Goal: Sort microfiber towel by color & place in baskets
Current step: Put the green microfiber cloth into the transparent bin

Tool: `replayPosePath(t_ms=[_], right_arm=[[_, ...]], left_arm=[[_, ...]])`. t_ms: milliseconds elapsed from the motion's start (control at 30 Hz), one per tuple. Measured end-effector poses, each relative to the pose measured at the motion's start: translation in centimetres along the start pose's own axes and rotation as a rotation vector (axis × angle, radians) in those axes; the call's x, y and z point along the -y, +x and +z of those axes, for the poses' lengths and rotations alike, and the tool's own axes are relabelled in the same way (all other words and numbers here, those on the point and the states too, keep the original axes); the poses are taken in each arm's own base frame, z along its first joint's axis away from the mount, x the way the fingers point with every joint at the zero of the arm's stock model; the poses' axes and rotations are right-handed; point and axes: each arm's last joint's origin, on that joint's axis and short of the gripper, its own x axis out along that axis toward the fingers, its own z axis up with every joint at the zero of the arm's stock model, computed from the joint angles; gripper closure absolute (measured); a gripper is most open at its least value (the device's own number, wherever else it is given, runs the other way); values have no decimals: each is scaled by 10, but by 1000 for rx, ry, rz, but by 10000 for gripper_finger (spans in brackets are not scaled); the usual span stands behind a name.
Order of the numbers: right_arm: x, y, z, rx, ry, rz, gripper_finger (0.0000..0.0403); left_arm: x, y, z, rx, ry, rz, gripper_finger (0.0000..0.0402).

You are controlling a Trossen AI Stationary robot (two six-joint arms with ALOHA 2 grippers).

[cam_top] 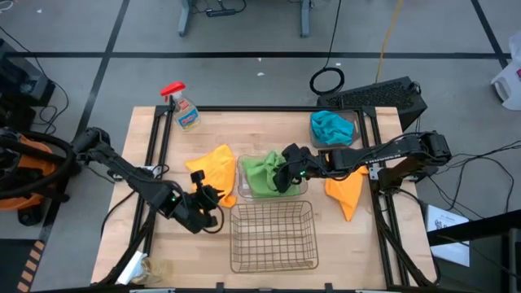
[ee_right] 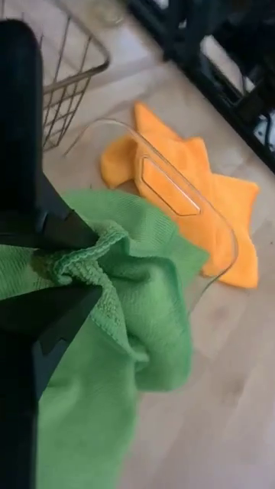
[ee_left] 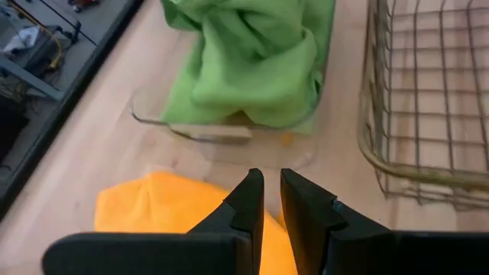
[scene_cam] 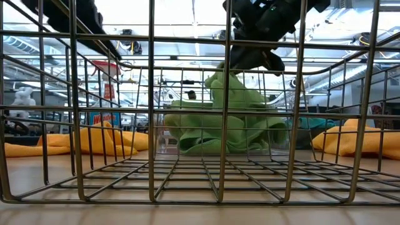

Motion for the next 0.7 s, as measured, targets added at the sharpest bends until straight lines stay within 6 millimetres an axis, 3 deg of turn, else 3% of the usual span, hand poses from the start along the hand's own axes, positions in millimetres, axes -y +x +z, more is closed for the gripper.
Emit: replayPosePath(t_ms=[100, 333, 700], right_arm=[[1, 0, -2, -17, 145, -12, 344], [12, 2, -2, -72, 165, -77, 382], [2, -5, 11, -124, 126, 20, 354]], left_arm=[[-3, 2, 3, 5, 6, 4, 347], [-3, 5, 4, 3, 1, 0, 347], [-3, 5, 5, 1, -9, -12, 347]])
